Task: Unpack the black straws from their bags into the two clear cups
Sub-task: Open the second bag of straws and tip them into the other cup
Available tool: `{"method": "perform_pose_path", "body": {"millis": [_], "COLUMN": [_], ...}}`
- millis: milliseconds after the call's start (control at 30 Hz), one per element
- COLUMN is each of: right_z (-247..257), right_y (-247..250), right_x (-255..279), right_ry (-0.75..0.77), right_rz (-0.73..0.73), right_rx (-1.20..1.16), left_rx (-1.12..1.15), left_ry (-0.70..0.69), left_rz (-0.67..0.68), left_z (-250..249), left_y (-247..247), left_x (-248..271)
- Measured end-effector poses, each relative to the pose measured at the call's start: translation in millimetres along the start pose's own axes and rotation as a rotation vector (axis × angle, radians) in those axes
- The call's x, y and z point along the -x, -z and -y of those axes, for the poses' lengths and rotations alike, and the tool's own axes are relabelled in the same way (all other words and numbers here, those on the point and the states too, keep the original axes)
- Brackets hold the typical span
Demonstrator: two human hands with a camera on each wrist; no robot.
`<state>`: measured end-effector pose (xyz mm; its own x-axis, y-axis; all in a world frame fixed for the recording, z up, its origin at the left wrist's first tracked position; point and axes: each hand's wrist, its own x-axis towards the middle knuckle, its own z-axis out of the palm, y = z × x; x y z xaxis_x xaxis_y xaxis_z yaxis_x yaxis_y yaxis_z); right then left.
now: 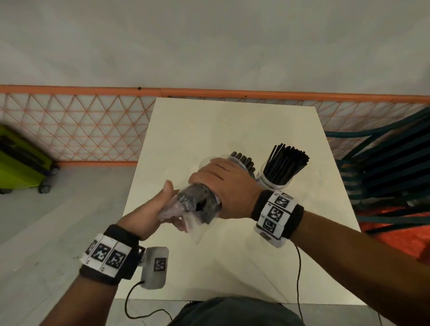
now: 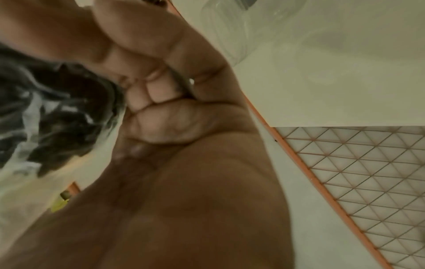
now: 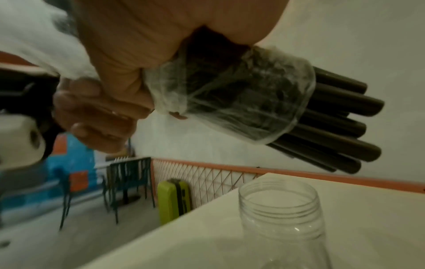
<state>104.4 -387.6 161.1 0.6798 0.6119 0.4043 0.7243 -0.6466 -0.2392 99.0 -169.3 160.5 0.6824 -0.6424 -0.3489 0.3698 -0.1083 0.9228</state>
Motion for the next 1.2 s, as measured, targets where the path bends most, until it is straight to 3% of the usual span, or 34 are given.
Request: {"method": "perform_pose_path", "body": {"millis": [133,300,367,533,767,1033,1200], "right_z": [-9.4,-37.2,-49.2,-73.2,-88.0,-85.9,-90.1], "right_y": [9.4,20.2,22.5,7.4,-23.2,-39.7,-21.9], "right_x": [-8.6,-35.1,-44.5,-50.3,-38.2,-20.7,-16.4], "right_ry": [-0.297,-0.815,-0.938,-1.064,-1.154,-1.126,-1.116], "right_rz": [-0.255,-0.639,-0.791,-0.968,-0.967,-0.809,-0.916], "right_rx": [-0.323,-0.719,-0.876,-1.047,-1.066,-1.137,-1.157], "left_rx": [-0.05,-0.204,-0.234,-0.258,-0.218,-0.245,-0.268], "left_ry": [-0.051,-0.125,-0.164,-0.161,-0.122,-0.025,0.043], "left_rz": [-0.08,-0.225,-0.256,-0.331,-0.62,-0.645,-0.652], "left_z": [-29.0,-64.4,-71.8,-65.9,-21.9,31.8,60.8], "left_y": [-1.5,-12.0,-18.6,-21.4,6.3,12.7,7.9], "left_x": [-19.5,-62.0,-76.1,-104.8,-87.4,-25.5,-9.0]}}
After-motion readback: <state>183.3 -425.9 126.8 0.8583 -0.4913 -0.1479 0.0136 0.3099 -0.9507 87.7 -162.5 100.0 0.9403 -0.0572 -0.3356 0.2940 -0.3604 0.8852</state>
